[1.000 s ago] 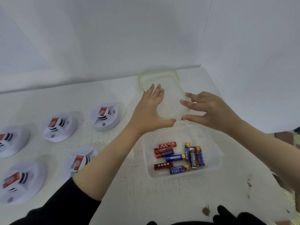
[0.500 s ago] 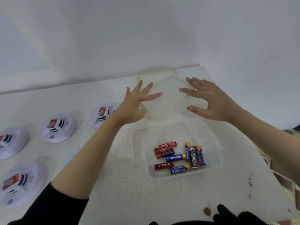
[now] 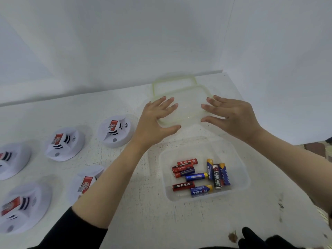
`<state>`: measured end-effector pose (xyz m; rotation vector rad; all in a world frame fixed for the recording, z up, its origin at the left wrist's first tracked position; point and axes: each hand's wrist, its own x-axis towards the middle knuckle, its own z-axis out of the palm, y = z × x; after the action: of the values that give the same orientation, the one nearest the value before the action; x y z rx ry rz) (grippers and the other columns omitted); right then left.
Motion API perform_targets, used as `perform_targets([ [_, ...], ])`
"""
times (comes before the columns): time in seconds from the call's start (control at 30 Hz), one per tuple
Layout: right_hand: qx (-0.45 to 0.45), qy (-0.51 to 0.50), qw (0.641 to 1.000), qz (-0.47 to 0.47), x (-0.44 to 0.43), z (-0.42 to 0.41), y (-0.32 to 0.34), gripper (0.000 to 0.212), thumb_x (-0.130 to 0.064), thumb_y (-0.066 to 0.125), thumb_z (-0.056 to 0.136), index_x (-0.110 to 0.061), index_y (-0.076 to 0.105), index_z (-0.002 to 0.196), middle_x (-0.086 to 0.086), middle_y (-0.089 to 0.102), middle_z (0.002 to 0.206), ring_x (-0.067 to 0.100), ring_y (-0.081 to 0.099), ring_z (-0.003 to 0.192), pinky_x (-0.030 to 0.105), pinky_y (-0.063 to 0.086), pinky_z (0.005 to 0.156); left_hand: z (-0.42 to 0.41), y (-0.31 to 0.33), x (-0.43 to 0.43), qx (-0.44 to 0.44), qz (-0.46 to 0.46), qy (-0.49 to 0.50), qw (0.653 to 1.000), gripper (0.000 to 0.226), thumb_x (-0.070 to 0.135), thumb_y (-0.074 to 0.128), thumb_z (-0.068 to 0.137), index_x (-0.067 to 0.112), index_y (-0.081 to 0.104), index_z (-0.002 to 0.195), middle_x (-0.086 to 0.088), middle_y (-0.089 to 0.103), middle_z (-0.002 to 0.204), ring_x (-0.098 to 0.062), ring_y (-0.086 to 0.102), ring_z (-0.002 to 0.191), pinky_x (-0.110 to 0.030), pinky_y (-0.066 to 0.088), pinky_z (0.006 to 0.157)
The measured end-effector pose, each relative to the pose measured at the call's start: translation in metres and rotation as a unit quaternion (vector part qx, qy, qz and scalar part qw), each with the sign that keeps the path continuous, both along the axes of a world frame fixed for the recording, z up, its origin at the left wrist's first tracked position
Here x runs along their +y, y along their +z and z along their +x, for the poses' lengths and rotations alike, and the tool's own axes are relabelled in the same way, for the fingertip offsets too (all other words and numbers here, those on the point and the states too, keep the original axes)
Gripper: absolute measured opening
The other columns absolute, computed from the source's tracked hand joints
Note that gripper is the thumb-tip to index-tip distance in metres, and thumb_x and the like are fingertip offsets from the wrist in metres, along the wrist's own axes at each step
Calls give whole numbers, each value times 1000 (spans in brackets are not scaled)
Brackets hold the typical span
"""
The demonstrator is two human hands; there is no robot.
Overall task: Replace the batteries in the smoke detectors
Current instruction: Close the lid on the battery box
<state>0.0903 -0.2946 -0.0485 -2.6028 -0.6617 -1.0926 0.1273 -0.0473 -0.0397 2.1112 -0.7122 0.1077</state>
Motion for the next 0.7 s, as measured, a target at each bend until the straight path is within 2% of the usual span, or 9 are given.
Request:
perform_targets([
  [0.13, -4, -9, 1000, -4, 2, -1, 2, 29, -35, 68, 78, -12, 76, 92, 11, 73, 96, 29, 70, 91, 35, 60, 64, 0, -4, -1, -30, -3, 6, 1000, 65, 48, 67, 68, 19, 61, 126, 16, 47, 133, -6, 35, 134, -54, 23, 115],
  [0.23, -8, -7, 1000, 2, 3, -1, 1, 26, -33, 70, 77, -12, 77, 91, 11, 73, 94, 29, 70, 89, 35, 60, 62, -1, -5, -1, -23, -15, 9, 1000, 57, 33, 74, 70, 18, 63, 124, 15, 50, 131, -5, 36, 133, -53, 26, 114],
  [0.37, 35, 10, 999, 12, -1, 0, 8, 27, -37, 70, 80, -15, 75, 96, 6, 73, 99, 26, 71, 89, 34, 58, 71, 0, 5, 0, 22, -16, 0, 1000, 57, 22, 78, 69, 24, 61, 123, 21, 49, 130, 1, 33, 133, -50, 21, 118],
  [0.43, 81, 24, 996, 40, -2, -1, 15, 24, -31, 60, 88, -15, 73, 101, 4, 72, 105, 25, 66, 91, 34, 54, 76, 8, 11, 4, 42, 13, -23, 999, 59, 8, 80, 71, 25, 59, 124, 20, 47, 130, 1, 31, 134, -45, 12, 120],
  [0.47, 113, 28, 991, 61, -2, -3, 17, 27, -25, 53, 89, -15, 71, 106, 5, 69, 112, 24, 62, 99, 36, 52, 83, 13, 15, 6, 46, 27, -40, 998, 61, 0, 77, 72, 24, 57, 125, 19, 47, 130, -1, 30, 135, -39, 9, 120],
  [0.53, 195, 35, 977, 83, -2, -6, 23, 45, -20, 40, 82, -15, 64, 119, 7, 58, 131, 21, 50, 122, 37, 40, 102, 19, 21, 9, 47, 45, -67, 996, 63, -16, 64, 74, 23, 57, 123, 16, 48, 129, -3, 29, 135, -25, 6, 116],
  [0.6, 277, 51, 956, 85, -3, -10, 30, 59, -26, 36, 72, -22, 58, 127, 4, 48, 140, 14, 37, 134, 35, 28, 111, 22, 25, 8, 36, 48, -60, 996, 68, -26, 46, 72, 24, 64, 113, 14, 52, 128, -2, 29, 135, -16, 5, 114],
  [0.7, 360, 69, 928, 73, -7, -13, 40, 66, -37, 38, 67, -34, 50, 132, -3, 41, 145, 6, 32, 136, 33, 24, 113, 22, 31, 2, 11, 55, -46, 997, 74, -29, 33, 67, 27, 67, 102, 1, 56, 134, -10, 31, 139, -25, 5, 119],
])
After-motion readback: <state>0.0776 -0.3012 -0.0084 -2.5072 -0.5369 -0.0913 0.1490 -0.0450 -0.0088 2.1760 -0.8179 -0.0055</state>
